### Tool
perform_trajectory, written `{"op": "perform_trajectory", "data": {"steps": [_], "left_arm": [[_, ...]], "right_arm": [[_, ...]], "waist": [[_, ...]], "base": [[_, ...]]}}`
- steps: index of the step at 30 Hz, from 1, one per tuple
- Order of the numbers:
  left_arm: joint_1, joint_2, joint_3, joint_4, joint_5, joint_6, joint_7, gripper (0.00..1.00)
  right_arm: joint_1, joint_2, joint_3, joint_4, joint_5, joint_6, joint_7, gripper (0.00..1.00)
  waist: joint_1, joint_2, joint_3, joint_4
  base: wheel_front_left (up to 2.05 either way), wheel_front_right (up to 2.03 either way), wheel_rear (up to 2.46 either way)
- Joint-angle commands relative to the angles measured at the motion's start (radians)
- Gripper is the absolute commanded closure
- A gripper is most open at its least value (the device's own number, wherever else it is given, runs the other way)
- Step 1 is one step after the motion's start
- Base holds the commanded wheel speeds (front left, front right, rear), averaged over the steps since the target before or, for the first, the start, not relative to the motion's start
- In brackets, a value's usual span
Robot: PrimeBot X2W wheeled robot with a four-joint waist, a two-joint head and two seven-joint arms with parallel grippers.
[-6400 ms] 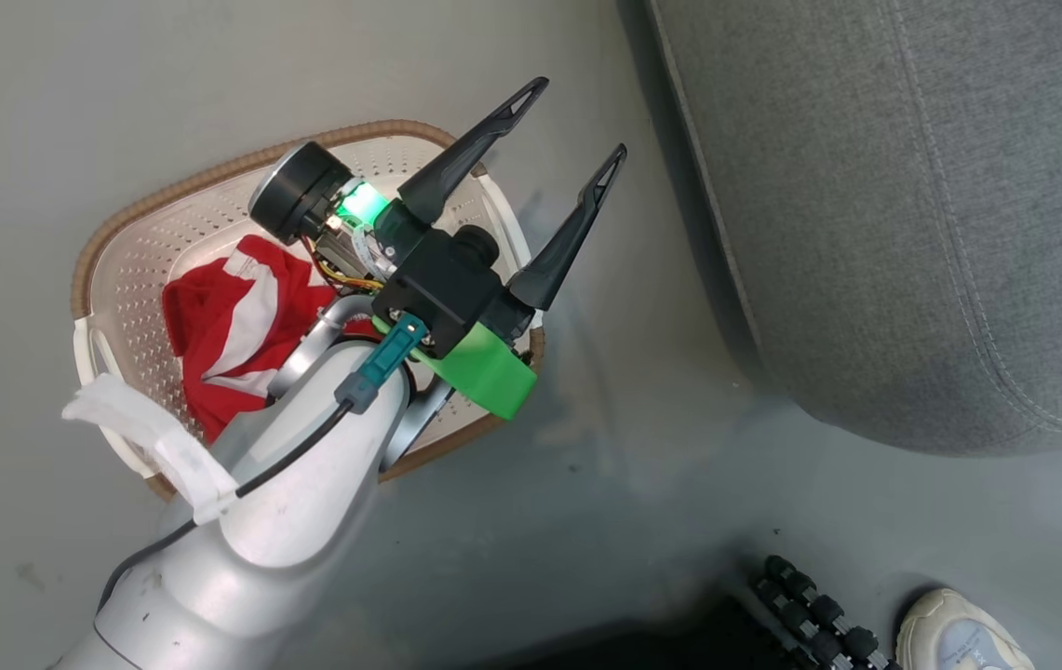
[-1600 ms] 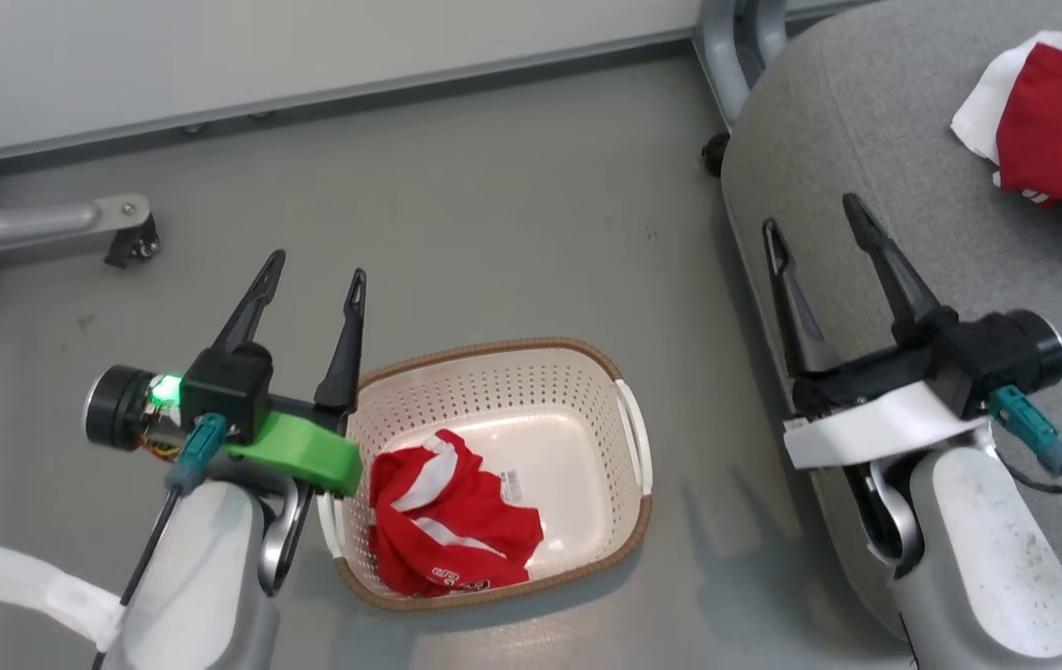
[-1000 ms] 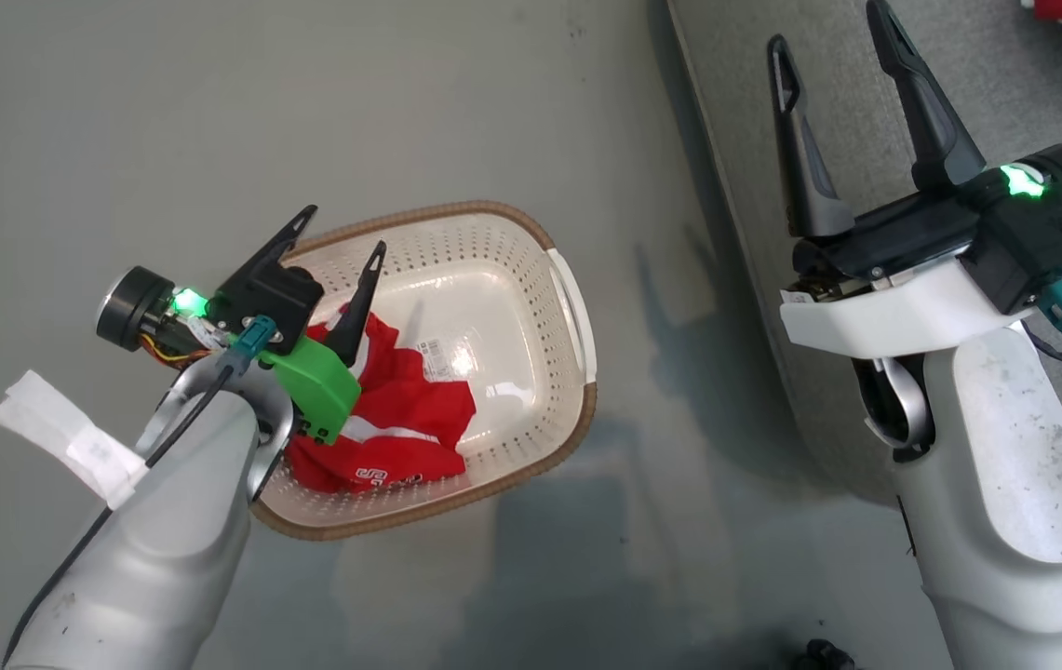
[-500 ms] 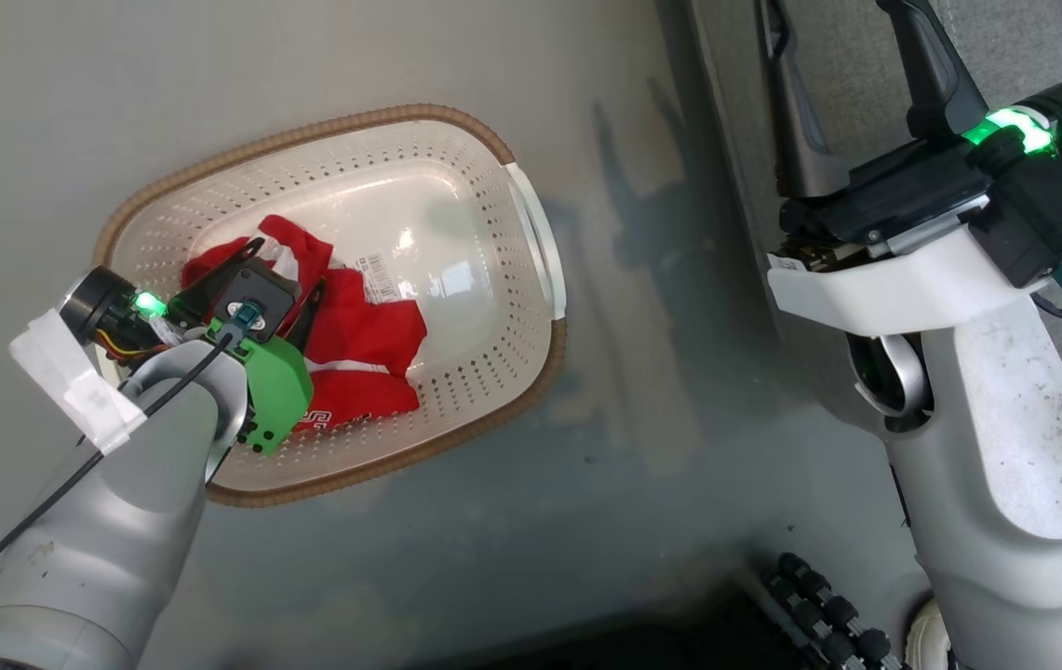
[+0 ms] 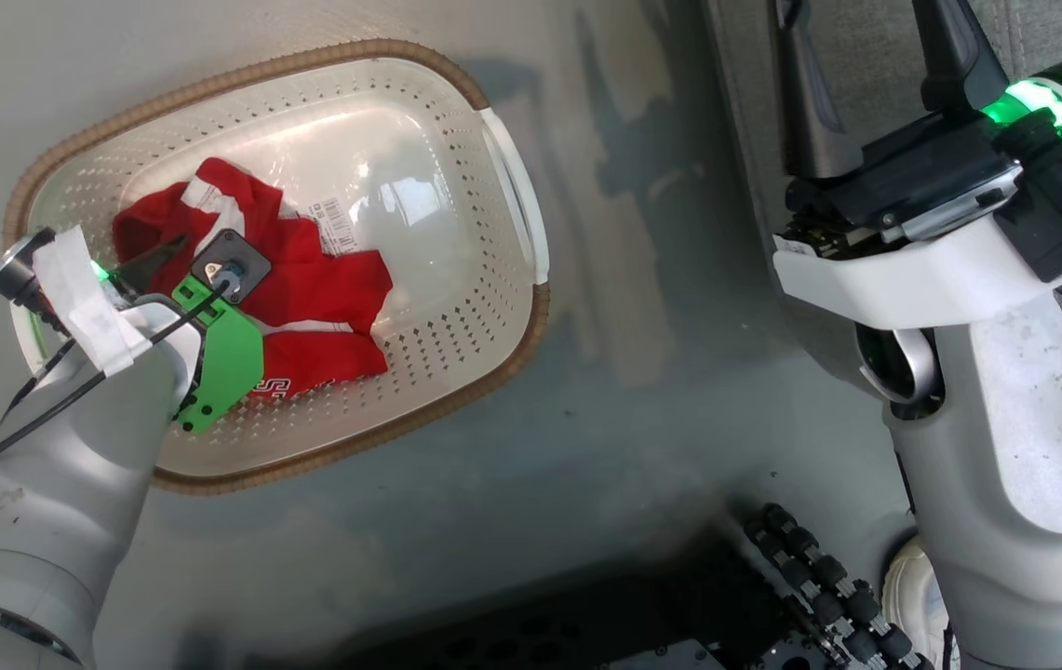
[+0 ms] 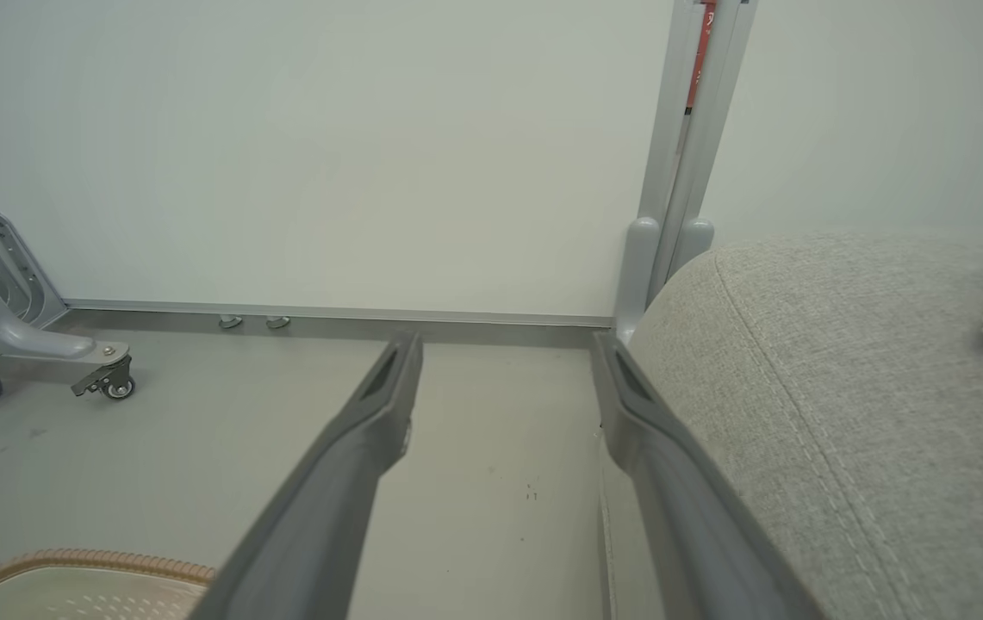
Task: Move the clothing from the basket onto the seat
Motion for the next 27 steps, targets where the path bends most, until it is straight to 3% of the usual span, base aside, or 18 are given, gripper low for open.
{"op": "perform_trajectory", "data": {"steps": [1, 14, 15, 16, 17, 18, 27], "left_arm": [[-0.022, 0.005, -0.007, 0.004, 0.009, 0.004, 0.016, 0.00], [-0.057, -0.004, -0.076, 0.020, 0.042, 0.006, 0.180, 0.00], [-0.058, -0.008, -0.081, 0.020, 0.046, 0.008, 0.188, 0.07], [-0.058, -0.013, -0.087, 0.020, 0.049, 0.011, 0.196, 0.67], [-0.058, -0.019, -0.089, 0.020, 0.049, 0.015, 0.199, 0.91], [-0.056, -0.025, -0.094, 0.020, 0.051, 0.016, 0.205, 1.00], [-0.021, -0.075, -0.119, 0.020, 0.047, 0.052, 0.183, 1.00]], "right_arm": [[-0.014, -0.002, 0.001, -0.008, -0.004, -0.001, -0.002, 0.00], [-0.021, -0.002, 0.004, -0.033, -0.018, -0.001, -0.002, 0.00], [-0.020, -0.002, 0.003, -0.033, -0.019, -0.001, -0.002, 0.00], [-0.018, -0.002, 0.001, -0.033, -0.021, -0.001, -0.002, 0.00], [-0.017, -0.002, 0.000, -0.033, -0.022, -0.001, -0.002, 0.00], [-0.016, -0.002, -0.001, -0.033, -0.021, -0.001, -0.002, 0.00], [-0.014, -0.002, -0.009, -0.020, -0.019, -0.001, -0.002, 0.00]], "waist": [[-0.0001, 0.0000, 0.029, -0.003], [-0.0001, 0.0000, 0.092, 0.002], [-0.0001, 0.0000, 0.094, 0.002], [-0.0001, 0.0000, 0.097, 0.003], [-0.0001, 0.0000, 0.098, 0.004], [-0.0001, 0.0000, 0.100, 0.005], [-0.0001, 0.0000, 0.074, 0.012]], "base": [[0.00, 0.00, 0.00], [0.00, 0.00, 0.00], [0.00, 0.00, 0.00], [0.00, 0.00, 0.00], [0.00, 0.00, 0.00], [0.00, 0.00, 0.00], [0.00, 0.00, 0.00]]}}
